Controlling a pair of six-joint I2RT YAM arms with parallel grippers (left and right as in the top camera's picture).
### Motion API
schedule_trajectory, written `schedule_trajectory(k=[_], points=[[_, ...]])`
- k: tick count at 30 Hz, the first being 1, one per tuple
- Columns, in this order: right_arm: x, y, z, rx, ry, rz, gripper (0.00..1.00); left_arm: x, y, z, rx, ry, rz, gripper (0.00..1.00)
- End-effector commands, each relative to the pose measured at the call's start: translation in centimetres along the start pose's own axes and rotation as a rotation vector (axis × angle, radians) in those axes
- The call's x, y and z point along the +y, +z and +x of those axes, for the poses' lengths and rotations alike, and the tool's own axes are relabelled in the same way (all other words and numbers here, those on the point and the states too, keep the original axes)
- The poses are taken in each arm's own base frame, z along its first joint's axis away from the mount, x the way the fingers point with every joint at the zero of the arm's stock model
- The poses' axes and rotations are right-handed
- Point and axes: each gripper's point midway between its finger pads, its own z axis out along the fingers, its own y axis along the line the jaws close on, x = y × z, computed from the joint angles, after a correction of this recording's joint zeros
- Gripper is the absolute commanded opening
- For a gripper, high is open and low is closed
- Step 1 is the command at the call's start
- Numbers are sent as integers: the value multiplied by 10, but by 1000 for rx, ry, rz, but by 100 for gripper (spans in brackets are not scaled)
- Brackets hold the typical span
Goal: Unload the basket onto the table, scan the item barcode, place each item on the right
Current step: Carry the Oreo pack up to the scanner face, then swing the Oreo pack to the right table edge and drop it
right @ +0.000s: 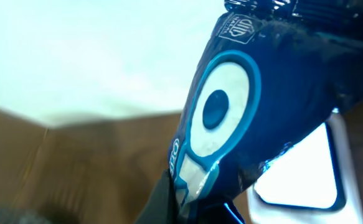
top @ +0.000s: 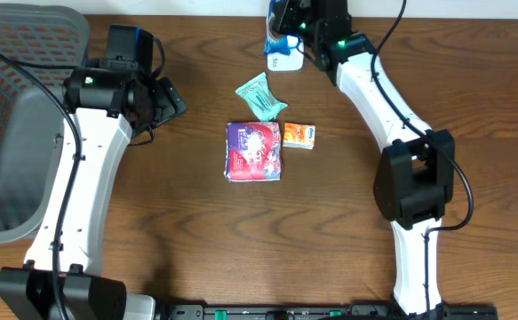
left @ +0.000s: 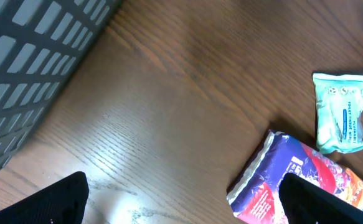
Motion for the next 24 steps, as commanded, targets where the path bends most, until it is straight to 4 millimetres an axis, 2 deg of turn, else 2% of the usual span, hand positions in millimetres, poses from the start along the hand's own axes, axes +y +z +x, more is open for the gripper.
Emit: schedule_trajectory(k=[1,3,7,11,14,17,19,23,24], points=[[-23,15,-5,-75,60,76,1,3,-1,-1,-6,-11,-13,98],[-30,24,0,-79,82,75,1,3,-1,-2,-6,-11,-12,98],[-40,25,-3,-86,69,86,1,3,-1,-2,-6,-11,-12,98],[-44,13,-22,-96,41,62,1,3,-1,-2,-6,-11,-12,98],[-54,-8,-47,-103,51,60,1,3,-1,-2,-6,-11,-12,98],[-81,-41,-76,-115,84,127,1,3,-1,-2,-6,-11,-12,98],[-107,-66,-90,-106,95,193,1,3,-1,-2,-6,-11,-12,98],[-174,-119,-99,-42,101,366,1,3,-1,-2,-6,-11,-12,98],[-198,-133,-97,-21,113,431,1,3,-1,-2,-6,-11,-12,98]])
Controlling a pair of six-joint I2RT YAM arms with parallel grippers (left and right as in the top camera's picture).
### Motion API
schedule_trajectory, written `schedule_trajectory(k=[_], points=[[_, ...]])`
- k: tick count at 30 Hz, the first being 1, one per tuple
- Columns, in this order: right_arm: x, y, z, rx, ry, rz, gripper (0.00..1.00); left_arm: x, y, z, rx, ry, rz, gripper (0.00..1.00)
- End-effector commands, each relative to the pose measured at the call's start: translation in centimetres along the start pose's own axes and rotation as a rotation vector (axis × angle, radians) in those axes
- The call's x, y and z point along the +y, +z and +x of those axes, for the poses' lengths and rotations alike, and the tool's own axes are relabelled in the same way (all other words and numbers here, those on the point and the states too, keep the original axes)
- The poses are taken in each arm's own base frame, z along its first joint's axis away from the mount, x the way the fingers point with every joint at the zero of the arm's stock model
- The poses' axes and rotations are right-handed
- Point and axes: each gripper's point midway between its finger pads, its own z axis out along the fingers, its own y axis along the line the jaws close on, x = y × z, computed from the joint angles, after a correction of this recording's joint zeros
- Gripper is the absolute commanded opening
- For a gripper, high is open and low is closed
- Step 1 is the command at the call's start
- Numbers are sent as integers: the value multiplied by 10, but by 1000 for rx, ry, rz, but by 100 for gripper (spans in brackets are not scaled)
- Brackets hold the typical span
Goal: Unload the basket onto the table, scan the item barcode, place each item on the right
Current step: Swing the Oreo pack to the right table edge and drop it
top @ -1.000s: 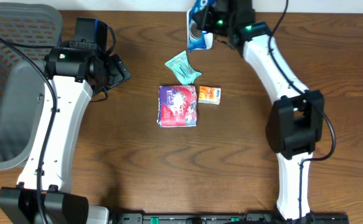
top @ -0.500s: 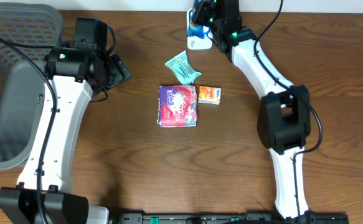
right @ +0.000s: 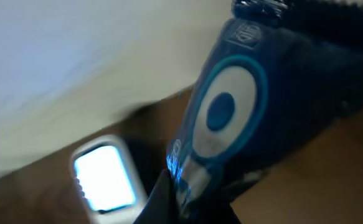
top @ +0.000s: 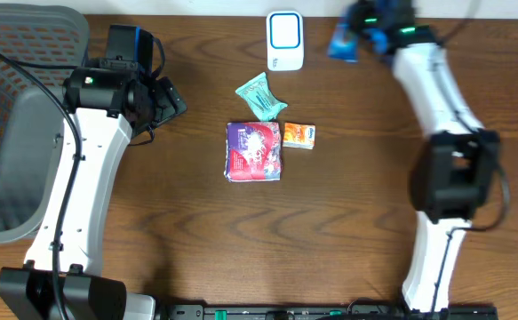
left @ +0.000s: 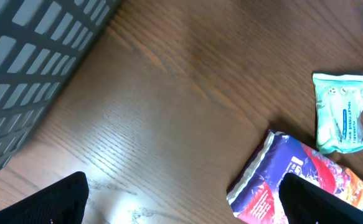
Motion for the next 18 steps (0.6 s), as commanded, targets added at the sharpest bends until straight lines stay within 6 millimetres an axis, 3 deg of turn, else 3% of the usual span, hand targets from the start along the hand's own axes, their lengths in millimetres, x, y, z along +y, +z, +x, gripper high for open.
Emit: schedule_trajectory(k=[1,3,12,14,16,17,18], points=[[-53,-52,-49,-68,-38,120,1,3,-1,-2,-6,-11,-13,98],[-107,-65,-50,-22,-31,231,1,3,-1,-2,-6,-11,-12,98],[-278,-118,-46,120,-63,591,1,3,-1,-2,-6,-11,-12,98],[-306,-126,-44,133,-27,646,1,3,-1,-1,-6,-11,-13,98],[-328,-131,-39,151,10,668,18,3,-1,-2,-6,-11,-13,98],[-342,-132,-34,162,42,684,57,3,-1,-2,-6,-11,-12,98],[-353,-133,-30,171,68,693,82,3,-1,-2,-6,-11,-12,98]])
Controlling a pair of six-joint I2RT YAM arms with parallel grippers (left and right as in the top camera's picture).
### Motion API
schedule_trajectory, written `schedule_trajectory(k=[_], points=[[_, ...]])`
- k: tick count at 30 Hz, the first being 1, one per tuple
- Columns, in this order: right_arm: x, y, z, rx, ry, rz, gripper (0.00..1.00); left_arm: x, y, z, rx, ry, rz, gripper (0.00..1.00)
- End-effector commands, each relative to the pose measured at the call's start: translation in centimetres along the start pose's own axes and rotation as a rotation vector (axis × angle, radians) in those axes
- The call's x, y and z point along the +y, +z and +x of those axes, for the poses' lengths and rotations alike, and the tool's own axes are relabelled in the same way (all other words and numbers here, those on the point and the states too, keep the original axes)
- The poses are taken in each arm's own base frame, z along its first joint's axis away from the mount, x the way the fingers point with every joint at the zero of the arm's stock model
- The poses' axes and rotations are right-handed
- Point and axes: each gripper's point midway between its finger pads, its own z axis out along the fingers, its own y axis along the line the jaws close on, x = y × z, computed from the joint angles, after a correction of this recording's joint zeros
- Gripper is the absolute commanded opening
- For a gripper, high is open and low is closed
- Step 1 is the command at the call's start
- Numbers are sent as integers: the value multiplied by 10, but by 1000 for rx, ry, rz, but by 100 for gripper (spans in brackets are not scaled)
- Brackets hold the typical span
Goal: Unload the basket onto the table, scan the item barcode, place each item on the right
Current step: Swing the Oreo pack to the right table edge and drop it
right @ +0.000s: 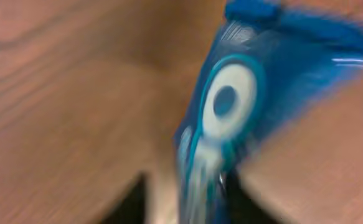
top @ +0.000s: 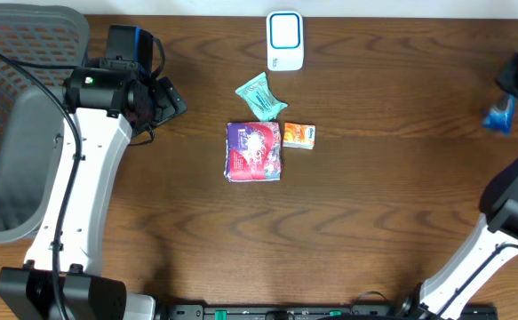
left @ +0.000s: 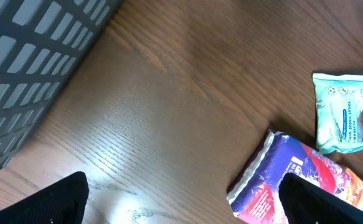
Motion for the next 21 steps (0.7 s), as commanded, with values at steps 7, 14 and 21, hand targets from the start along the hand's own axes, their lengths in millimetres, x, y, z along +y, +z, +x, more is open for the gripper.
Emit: schedule_trajectory(k=[7,14,21], points=[[-32,17,17,95,53,21,99,3,-1,-2,-6,-11,-12,98],[33,-55,-10,-12,13,-250,99,3,-1,-2,-6,-11,-12,98],[128,-145,21,65,-78,-702,91,3,-1,-1,-6,-11,-13,98]])
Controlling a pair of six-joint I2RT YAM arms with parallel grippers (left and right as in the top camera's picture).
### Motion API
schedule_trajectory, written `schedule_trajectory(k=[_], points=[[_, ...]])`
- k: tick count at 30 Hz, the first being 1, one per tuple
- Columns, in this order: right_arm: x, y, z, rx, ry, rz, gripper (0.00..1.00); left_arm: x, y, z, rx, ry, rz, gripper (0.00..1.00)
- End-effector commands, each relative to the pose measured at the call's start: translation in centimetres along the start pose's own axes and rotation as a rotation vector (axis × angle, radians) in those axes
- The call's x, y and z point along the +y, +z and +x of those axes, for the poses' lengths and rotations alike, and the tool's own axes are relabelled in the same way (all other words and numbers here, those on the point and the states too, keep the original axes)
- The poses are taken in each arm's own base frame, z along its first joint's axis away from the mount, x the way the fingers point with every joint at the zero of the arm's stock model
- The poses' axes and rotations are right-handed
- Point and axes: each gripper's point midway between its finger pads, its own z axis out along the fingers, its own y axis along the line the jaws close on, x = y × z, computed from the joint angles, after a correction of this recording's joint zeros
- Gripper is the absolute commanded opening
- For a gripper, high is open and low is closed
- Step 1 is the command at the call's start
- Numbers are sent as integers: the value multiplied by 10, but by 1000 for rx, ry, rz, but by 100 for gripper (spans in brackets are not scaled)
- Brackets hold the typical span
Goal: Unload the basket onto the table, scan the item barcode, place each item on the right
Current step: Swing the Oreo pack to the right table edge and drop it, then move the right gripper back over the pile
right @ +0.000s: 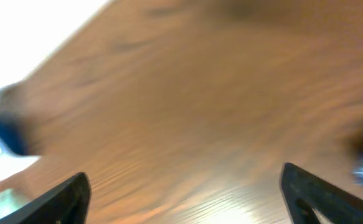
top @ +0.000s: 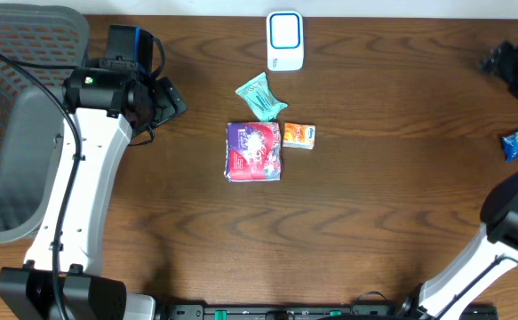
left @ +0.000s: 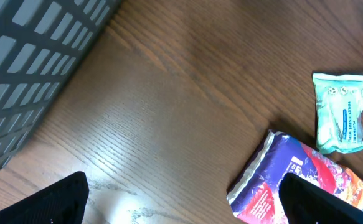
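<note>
The white barcode scanner (top: 284, 40) stands at the table's far edge, middle. A blue cookie packet lies flat on the wood at the far right edge, free of any gripper. My right gripper (top: 507, 68) hovers just beyond it, open, with nothing between its fingers; its wrist view is blurred. Mid-table lie a teal wipes pack (top: 260, 96), a purple packet (top: 254, 151) and a small orange box (top: 299, 134). My left gripper (left: 181, 205) is open over bare wood, left of the purple packet (left: 306, 180).
A grey mesh basket (top: 23, 116) fills the left side, and its wall (left: 32, 56) shows at the upper left of the left wrist view. The table's right edge runs close to the blue packet.
The right gripper has let go of the blue packet, which now lies on the table at the far right. The gripper is open and farther back. The left arm is unchanged.
The right gripper held the blue packet right at the scanner. Then it held it to the scanner's right, then at the table's far right edge. Now the packet lies there, released. The left arm and the three middle items never moved.
</note>
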Motion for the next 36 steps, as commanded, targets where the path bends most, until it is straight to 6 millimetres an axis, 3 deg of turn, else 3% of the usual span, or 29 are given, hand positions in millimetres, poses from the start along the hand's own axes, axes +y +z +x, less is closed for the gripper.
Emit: schedule_trajectory(k=[1,9,16,23,27,31,36], points=[[91,-39,19,45,-90,-319,89,3,-1,-1,-6,-11,-12,98],[152,-12,117,350,-252,-339,88,3,-1,-2,-6,-11,-12,98],[162,34,187,471,-332,-96,97,3,-1,-2,-6,-11,-12,98],[188,79,257,546,-332,-142,84,3,-1,-2,-6,-11,-12,98],[197,99,278,521,-428,-188,81,3,-1,-2,-6,-11,-12,98],[209,114,285,449,-582,-264,82,3,-1,-1,-6,-11,-13,98],[219,124,296,426,-606,-334,68,3,-1,-2,-6,-11,-12,98]])
